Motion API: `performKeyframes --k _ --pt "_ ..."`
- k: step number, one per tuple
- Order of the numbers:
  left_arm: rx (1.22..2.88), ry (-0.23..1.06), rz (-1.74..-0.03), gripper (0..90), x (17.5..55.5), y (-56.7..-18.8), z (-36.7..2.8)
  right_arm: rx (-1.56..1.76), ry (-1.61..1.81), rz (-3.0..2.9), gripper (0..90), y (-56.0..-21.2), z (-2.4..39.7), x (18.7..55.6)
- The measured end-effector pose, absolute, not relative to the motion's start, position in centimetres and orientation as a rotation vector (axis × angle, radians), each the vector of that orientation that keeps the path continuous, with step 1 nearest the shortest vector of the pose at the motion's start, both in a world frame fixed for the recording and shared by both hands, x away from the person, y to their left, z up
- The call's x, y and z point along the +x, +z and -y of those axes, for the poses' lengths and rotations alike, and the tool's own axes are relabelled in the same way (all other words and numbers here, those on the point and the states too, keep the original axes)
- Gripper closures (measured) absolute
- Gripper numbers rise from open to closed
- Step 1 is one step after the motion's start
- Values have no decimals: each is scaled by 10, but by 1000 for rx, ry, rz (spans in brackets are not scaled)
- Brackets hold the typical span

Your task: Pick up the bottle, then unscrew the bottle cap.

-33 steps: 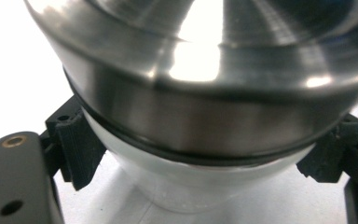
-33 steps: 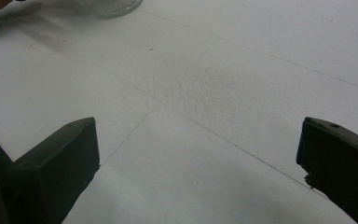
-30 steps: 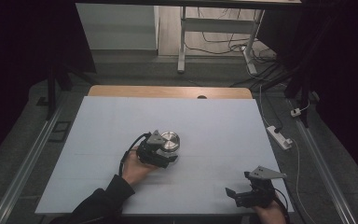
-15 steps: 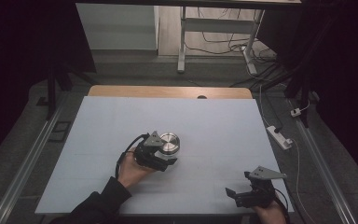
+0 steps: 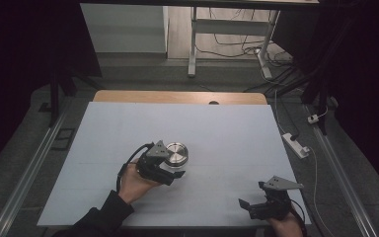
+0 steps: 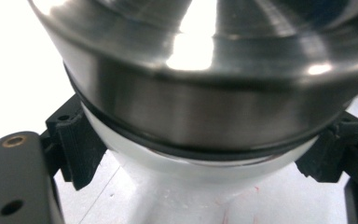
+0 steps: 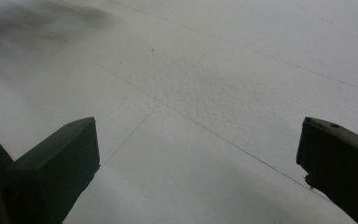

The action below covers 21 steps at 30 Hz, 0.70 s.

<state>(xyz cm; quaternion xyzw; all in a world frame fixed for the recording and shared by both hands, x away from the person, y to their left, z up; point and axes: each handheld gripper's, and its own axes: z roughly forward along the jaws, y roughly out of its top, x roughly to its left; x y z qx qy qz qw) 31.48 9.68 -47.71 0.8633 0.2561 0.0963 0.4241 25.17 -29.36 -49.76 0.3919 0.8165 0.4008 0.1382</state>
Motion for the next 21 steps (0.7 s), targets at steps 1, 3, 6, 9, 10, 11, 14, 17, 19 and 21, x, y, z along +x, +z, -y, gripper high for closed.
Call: performKeyframes --k 1,3,6,9,10,11,14,17,19,21 --pt "2161 241 -638 156 314 -477 -97 1133 1159 -2362 0 -498 294 252" --pt "2163 241 -636 156 313 -476 -97 1134 1159 -2361 0 -498 294 252" --pt "2165 244 -630 156 311 -476 -96 1140 1162 -2346 0 -497 295 252" --pt "2169 243 -624 156 310 -476 -95 1149 1182 -2332 0 -495 295 251" --pt "2170 241 -622 156 310 -476 -95 1149 1182 -2332 0 -495 295 251" --pt "2169 237 -622 156 310 -477 -94 1143 1184 -2329 0 -494 295 251" --pt "2167 226 -621 156 309 -477 -94 1125 1206 -2316 0 -489 292 249" --pt "2164 225 -619 156 308 -478 -92 1094 1219 -2324 0 -485 286 248" --pt "2165 223 -616 156 308 -478 -92 1068 1221 -2334 0 -483 282 248" --pt "2164 218 -614 156 307 -478 -92 1038 1240 -2351 0 -480 276 249"
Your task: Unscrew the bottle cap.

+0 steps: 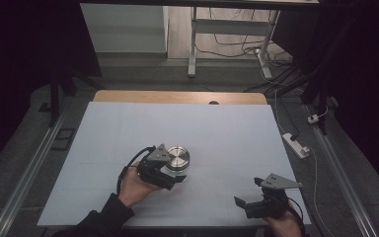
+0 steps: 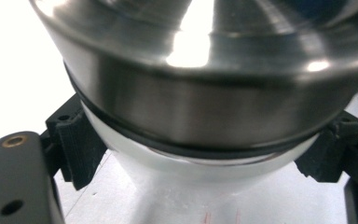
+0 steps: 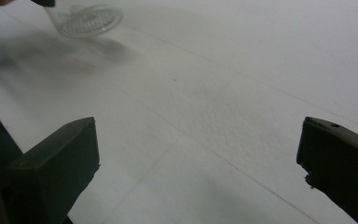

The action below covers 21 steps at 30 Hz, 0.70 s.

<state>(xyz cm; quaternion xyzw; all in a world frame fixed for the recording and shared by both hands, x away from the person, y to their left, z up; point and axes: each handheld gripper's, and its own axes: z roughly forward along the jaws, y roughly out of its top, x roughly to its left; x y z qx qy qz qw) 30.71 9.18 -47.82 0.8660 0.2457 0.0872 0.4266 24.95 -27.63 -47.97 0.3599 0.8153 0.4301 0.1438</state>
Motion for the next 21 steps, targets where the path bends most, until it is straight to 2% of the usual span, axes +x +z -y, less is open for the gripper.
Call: performKeyframes --k 21 --pt "2169 207 -628 157 298 -483 -92 816 1383 -2469 0 -451 215 267"
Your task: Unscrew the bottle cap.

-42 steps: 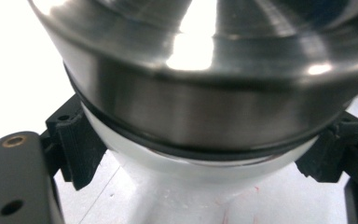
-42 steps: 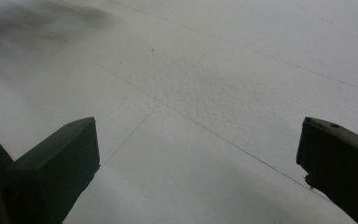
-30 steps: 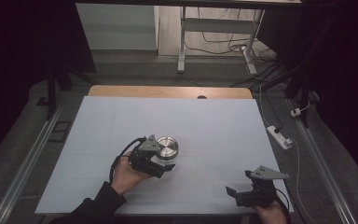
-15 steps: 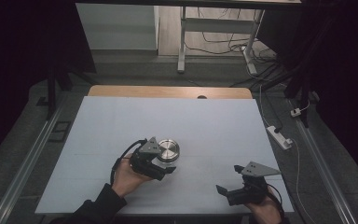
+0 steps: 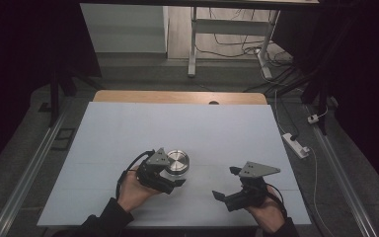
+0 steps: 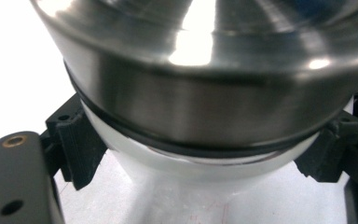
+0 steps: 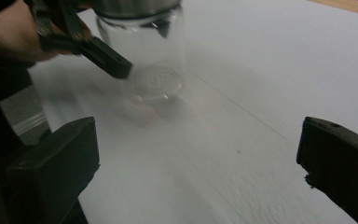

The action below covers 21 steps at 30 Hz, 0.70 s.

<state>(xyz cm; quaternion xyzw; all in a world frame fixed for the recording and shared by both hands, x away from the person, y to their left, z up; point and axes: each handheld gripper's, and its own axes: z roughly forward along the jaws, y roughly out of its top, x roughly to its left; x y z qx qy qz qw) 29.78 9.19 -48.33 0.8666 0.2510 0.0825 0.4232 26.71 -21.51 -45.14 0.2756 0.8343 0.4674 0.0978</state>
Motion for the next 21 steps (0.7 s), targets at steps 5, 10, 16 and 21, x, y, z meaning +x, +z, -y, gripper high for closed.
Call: performKeyframes --k 5,10,16,21 --pt "2170 205 -625 157 297 -485 -89 788 1401 -2508 0 -447 196 275" --pt "2167 206 -624 156 297 -485 -89 775 1407 -2519 0 -443 180 282" --pt "2166 207 -614 156 298 -485 -88 758 1404 -2537 0 -439 160 293" --pt "2156 204 -618 157 298 -486 -87 730 1403 -2542 0 -435 145 299"
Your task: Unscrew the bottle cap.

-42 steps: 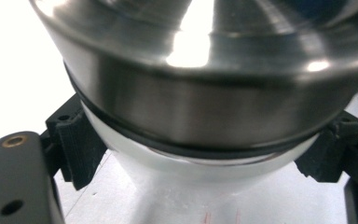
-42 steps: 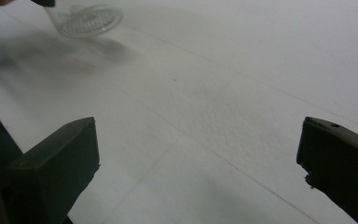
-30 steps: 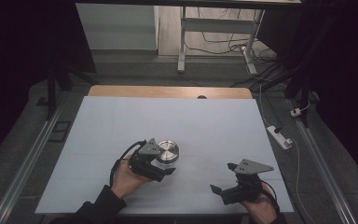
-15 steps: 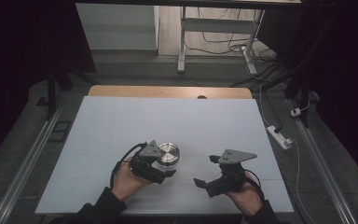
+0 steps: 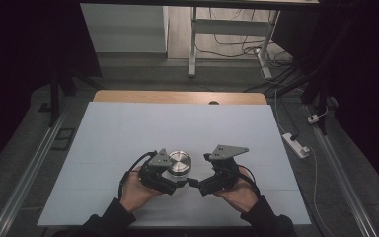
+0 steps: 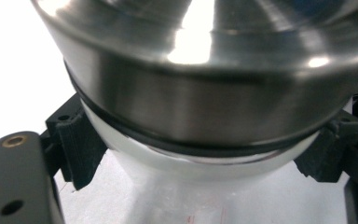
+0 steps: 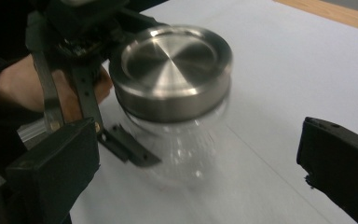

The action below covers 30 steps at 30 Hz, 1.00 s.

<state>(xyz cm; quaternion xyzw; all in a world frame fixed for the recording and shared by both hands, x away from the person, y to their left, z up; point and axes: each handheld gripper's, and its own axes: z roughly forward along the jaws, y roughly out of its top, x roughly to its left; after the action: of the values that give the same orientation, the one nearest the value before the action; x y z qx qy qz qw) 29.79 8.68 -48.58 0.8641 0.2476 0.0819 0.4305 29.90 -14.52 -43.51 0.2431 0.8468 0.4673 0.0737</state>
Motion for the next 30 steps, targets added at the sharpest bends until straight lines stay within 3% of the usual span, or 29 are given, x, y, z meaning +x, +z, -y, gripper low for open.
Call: performKeyframes --k 9,19,30 --pt "2154 203 -618 157 298 -487 -85 663 1365 -2559 0 -433 113 307" --pt "2162 205 -624 157 299 -488 -86 634 1379 -2532 174 -438 99 312" --pt "2176 147 -532 157 301 -487 -89 485 1449 -2623 180 -437 104 321"
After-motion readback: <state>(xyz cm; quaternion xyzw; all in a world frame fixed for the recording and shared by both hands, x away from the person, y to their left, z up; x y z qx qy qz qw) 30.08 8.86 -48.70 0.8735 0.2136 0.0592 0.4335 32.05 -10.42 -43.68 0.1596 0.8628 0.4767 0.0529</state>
